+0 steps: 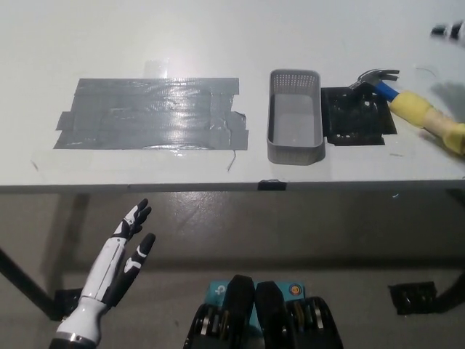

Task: The robot picks the hammer with right hand and hits the black area on the desk and places it back.

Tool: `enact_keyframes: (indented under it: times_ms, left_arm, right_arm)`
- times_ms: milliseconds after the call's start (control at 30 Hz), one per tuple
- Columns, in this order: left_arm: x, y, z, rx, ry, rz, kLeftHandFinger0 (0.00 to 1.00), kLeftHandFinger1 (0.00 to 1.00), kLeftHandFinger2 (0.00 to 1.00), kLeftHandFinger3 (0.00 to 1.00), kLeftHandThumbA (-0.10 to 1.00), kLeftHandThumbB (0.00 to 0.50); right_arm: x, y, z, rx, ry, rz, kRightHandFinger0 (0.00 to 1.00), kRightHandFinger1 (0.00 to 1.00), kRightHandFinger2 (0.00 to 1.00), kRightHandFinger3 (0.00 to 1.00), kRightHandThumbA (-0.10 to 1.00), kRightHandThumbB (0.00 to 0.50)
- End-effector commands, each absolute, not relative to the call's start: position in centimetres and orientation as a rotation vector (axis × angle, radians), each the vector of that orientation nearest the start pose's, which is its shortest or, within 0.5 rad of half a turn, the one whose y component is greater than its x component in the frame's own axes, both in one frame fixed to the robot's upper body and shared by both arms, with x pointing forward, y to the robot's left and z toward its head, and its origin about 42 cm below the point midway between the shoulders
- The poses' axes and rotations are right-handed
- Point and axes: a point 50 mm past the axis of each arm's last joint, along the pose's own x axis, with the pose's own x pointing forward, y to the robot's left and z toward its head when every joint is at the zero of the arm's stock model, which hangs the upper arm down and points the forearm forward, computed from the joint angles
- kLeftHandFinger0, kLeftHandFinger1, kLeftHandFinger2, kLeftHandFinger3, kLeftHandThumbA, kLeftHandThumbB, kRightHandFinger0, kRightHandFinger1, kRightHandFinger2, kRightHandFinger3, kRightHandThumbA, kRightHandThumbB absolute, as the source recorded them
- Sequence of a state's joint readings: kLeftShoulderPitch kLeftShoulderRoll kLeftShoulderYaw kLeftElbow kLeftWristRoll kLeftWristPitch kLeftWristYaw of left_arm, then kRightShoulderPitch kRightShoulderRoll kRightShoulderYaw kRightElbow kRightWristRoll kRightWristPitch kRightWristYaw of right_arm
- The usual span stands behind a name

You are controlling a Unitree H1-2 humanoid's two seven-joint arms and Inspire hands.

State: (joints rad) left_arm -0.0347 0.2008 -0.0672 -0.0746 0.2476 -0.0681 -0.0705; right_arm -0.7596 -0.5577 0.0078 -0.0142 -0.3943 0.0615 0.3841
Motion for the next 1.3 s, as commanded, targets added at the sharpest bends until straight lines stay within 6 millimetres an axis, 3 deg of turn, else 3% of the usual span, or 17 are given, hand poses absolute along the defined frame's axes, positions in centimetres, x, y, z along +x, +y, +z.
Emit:
enact_keyframes:
  times_ms: [0, 33, 67, 167, 200, 267, 367, 467, 567, 600, 700, 800, 967, 1267]
  left_arm:
    - [30.6, 24.4, 15.0, 0.467, -0.249, -0.167, 1.0, 1.0, 1.0, 1.0, 0.98, 0.0]
    - [30.8, 24.4, 15.0, 0.464, -0.251, -0.167, 1.0, 1.0, 1.0, 1.0, 0.98, 0.0]
    - [30.9, 24.3, 15.0, 0.457, -0.247, -0.166, 1.0, 1.0, 1.0, 1.0, 0.97, 0.002]
    - [30.8, 24.1, 14.7, 0.443, -0.23, -0.169, 1.0, 1.0, 1.0, 1.0, 0.97, 0.003]
    - [30.6, 24.1, 14.5, 0.442, -0.224, -0.17, 1.0, 1.0, 1.0, 1.0, 0.97, 0.006]
    - [30.5, 24.1, 14.3, 0.442, -0.217, -0.172, 1.0, 1.0, 1.0, 1.0, 0.99, 0.013]
    - [30.0, 24.3, 14.0, 0.436, -0.203, -0.173, 1.0, 1.0, 1.0, 1.0, 1.0, 0.016]
    - [29.5, 24.1, 13.4, 0.413, -0.192, -0.179, 1.0, 1.0, 1.0, 1.0, 1.0, 0.025]
    - [28.6, 24.1, 12.8, 0.413, -0.174, -0.181, 1.0, 1.0, 1.0, 1.0, 1.0, 0.035]
    - [28.2, 24.1, 12.7, 0.411, -0.168, -0.184, 1.0, 1.0, 1.0, 1.0, 1.0, 0.037]
    - [27.5, 24.2, 12.2, 0.402, -0.151, -0.189, 1.0, 1.0, 1.0, 1.0, 0.99, 0.044]
    - [27.1, 24.3, 11.8, 0.404, -0.145, -0.189, 1.0, 1.0, 1.0, 1.0, 1.0, 0.062]
    - [27.2, 24.3, 11.8, 0.414, -0.155, -0.184, 1.0, 1.0, 1.0, 1.0, 1.0, 0.051]
    - [27.1, 24.3, 11.6, 0.413, -0.144, -0.19, 1.0, 1.0, 1.0, 1.0, 1.0, 0.041]
  right_arm:
    - [29.5, -25.3, 39.0, -0.777, -0.845, 0.287, 1.0, 1.0, 1.0, 1.0, 1.0, 0.416]
    - [28.9, -25.1, 38.1, -0.757, -0.825, 0.284, 1.0, 1.0, 1.0, 1.0, 1.0, 0.421]
    - [28.1, -24.7, 35.9, -0.7, -0.804, 0.293, 1.0, 1.0, 1.0, 1.0, 0.99, 0.382]
    - [26.6, -24.0, 32.1, -0.611, -0.744, 0.308, 1.0, 1.0, 1.0, 1.0, 0.94, 0.351]
    - [26.1, -24.0, 30.8, -0.6, -0.717, 0.303, 1.0, 1.0, 1.0, 1.0, 0.95, 0.358]
    - [25.8, -23.8, 28.5, -0.549, -0.678, 0.327, 1.0, 1.0, 1.0, 1.0, 0.96, 0.325]
    - [25.5, -23.6, 25.9, -0.494, -0.603, 0.329, 1.0, 1.0, 1.0, 1.0, 0.98, 0.334]
    - [26.0, -23.4, 22.9, -0.463, -0.538, 0.308, 1.0, 1.0, 1.0, 1.0, 0.99, 0.299]
    - [26.7, -23.0, 19.8, -0.424, -0.444, 0.28, 1.0, 1.0, 1.0, 1.0, 0.98, 0.3]
    - [27.3, -22.8, 17.9, -0.389, -0.389, 0.26, 1.0, 1.0, 1.0, 1.0, 0.97, 0.306]
    - [27.5, -22.5, 15.3, -0.349, -0.32, 0.23, 1.0, 1.0, 1.0, 1.0, 0.95, 0.303]
    - [28.0, -22.0, 12.0, -0.326, -0.232, 0.218, 1.0, 1.0, 1.0, 1.0, 0.94, 0.276]
    - [28.5, -22.5, 9.4, -0.339, -0.163, 0.213, 1.0, 1.0, 1.0, 1.0, 0.94, 0.266]
    - [28.3, -22.7, 8.3, -0.33, -0.14, 0.227, 1.0, 1.0, 1.0, 1.0, 0.89, 0.245]
